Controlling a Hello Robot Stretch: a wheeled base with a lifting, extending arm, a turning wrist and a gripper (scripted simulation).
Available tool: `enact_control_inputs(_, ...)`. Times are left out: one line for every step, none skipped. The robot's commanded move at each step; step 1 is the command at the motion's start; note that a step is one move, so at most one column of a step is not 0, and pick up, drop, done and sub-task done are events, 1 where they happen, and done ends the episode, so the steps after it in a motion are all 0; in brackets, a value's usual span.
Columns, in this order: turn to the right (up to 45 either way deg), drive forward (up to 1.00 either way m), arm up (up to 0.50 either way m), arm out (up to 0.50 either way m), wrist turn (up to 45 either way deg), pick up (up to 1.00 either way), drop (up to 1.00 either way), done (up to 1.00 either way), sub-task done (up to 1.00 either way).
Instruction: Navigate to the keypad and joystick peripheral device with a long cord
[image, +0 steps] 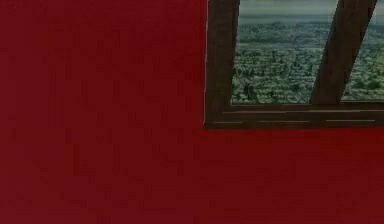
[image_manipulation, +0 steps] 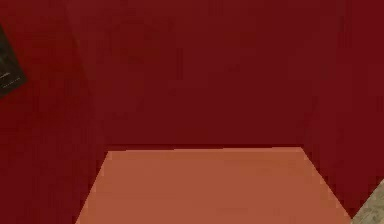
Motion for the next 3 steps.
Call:
enact_control_inputs(-45.0, 0.00, 0.00, 0.00, 0.0, 0.00, 0.00, 0.00, 0.00)
enact_control_inputs(-36.0, 0.00, 0.00, 0.00, 0.0, 0.00, 0.00, 0.00, 0.00)
enact_control_inputs(0.0, 0.60, 0.00, 0.00, 0.0, 0.00, 0.00, 0.00, 0.00)
